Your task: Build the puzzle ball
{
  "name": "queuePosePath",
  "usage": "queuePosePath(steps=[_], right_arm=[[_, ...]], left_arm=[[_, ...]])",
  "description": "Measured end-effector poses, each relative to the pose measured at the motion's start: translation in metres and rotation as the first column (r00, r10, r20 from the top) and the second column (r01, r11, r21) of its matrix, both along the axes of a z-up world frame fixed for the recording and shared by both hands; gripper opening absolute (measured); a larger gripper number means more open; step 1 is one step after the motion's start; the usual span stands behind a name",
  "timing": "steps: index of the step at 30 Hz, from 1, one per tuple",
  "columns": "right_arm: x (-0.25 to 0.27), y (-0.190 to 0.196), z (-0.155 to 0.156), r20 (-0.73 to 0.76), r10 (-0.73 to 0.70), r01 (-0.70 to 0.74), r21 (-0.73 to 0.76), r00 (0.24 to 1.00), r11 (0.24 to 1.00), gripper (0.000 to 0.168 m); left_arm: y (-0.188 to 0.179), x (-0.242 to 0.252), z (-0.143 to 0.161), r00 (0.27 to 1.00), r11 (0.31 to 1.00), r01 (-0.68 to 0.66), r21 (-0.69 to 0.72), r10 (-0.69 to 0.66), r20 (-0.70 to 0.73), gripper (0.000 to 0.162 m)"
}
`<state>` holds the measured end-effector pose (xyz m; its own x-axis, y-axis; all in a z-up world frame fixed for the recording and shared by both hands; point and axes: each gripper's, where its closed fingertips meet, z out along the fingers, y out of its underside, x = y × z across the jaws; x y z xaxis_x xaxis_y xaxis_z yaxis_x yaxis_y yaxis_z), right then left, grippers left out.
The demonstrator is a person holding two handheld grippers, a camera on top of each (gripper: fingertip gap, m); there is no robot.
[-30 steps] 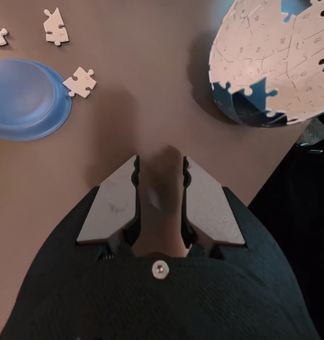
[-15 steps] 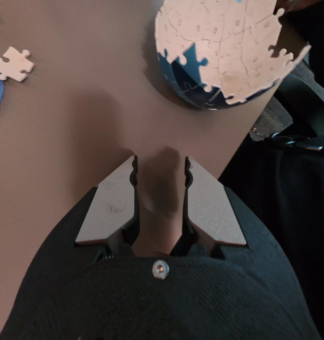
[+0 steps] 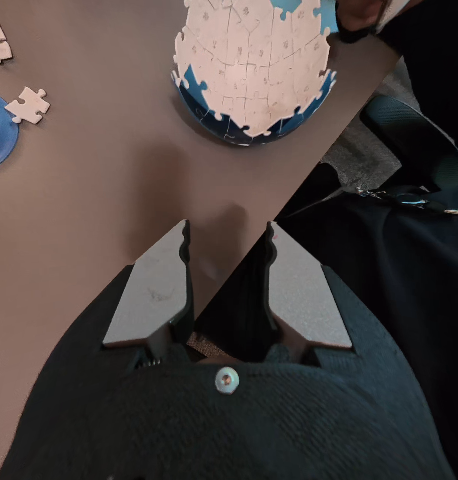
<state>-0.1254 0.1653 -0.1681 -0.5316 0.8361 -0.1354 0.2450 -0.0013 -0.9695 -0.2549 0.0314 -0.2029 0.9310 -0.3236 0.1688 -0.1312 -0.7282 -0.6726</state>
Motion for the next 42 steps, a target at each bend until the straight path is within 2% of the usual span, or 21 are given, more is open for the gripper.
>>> queuePosePath(steps=[5, 11, 17, 20, 29, 34, 42], right_arm=[[-0.001, -0.001, -0.002, 0.003, -0.006, 0.006, 0.018, 1.000, 1.000, 0.076], [0.001, -0.011, -0.004, 0.019, 0.042, -0.043, 0.031, 0.999, 0.999, 0.084], [0.016, -0.034, -0.004, 0.025, 0.179, -0.180, 0.018, 0.984, 0.984, 0.077], [0.025, -0.042, 0.000, 0.016, 0.243, -0.243, -0.006, 0.970, 0.970, 0.065], [0.009, -0.006, 0.014, -0.059, 0.039, -0.039, -0.015, 0.998, 0.999, 0.068], [0.001, 0.015, 0.015, -0.054, -0.063, 0.060, -0.046, 0.997, 0.997, 0.072], [-0.002, 0.019, 0.009, -0.031, -0.089, 0.088, -0.035, 0.996, 0.996, 0.076]], left_arm=[[0.003, -0.004, -0.010, 1.000, 1.000, -0.013, -0.019, 0.014, 0.010, 0.057], [0.024, -0.037, -0.018, 0.988, 0.989, -0.144, -0.021, 0.145, 0.054, 0.056], [0.030, -0.041, -0.020, 0.981, 0.986, -0.162, -0.035, 0.165, 0.104, 0.056], [0.028, -0.040, -0.023, 0.983, 0.987, -0.154, -0.045, 0.158, 0.092, 0.056], [0.026, -0.039, -0.020, 0.983, 0.987, -0.153, -0.037, 0.156, 0.101, 0.056], [0.025, -0.039, -0.022, 0.982, 0.987, -0.156, -0.040, 0.159, 0.106, 0.056], [0.027, -0.035, -0.027, 0.983, 0.988, -0.142, -0.057, 0.148, 0.108, 0.057]])
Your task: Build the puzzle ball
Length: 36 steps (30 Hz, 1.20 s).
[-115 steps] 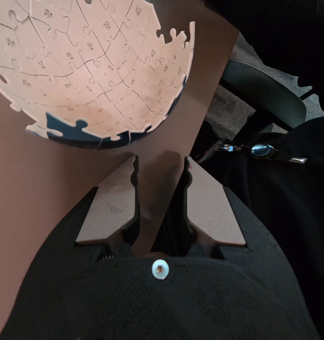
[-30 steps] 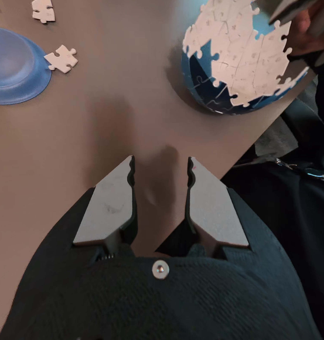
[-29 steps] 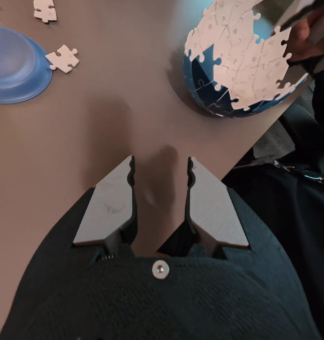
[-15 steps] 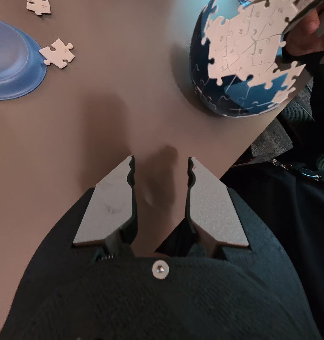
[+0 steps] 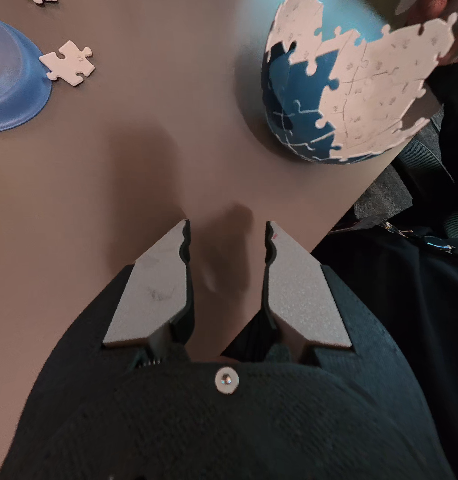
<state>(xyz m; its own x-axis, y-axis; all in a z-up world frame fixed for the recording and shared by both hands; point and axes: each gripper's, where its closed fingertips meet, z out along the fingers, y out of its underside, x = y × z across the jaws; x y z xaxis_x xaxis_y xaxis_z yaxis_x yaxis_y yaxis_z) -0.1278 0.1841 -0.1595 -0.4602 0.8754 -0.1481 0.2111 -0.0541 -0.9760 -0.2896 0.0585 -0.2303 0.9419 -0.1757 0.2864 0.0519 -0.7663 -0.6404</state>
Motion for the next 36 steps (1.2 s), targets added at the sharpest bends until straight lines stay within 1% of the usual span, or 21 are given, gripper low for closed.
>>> queuePosePath(steps=[8, 17, 24, 36], right_arm=[[-0.001, -0.006, -0.007, 0.031, 0.026, -0.027, 0.023, 0.999, 0.999, 0.076], [0.001, -0.014, -0.010, 0.051, 0.072, -0.073, 0.027, 0.996, 0.997, 0.074], [0.001, -0.016, -0.013, 0.061, 0.074, -0.077, 0.046, 0.995, 0.996, 0.074], [0.000, -0.005, -0.005, 0.013, 0.021, -0.022, 0.039, 1.000, 0.999, 0.074]], left_arm=[[0.005, 0.013, 0.003, 0.999, 0.999, 0.033, 0.018, -0.033, 0.003, 0.056], [0.024, 0.038, 0.002, 0.993, 0.993, 0.116, 0.028, -0.117, 0.004, 0.056], [0.039, 0.061, 0.007, 0.980, 0.979, 0.200, 0.030, -0.199, -0.025, 0.056], [0.031, 0.102, 0.000, 0.939, 0.941, 0.337, 0.006, -0.336, -0.075, 0.056]])
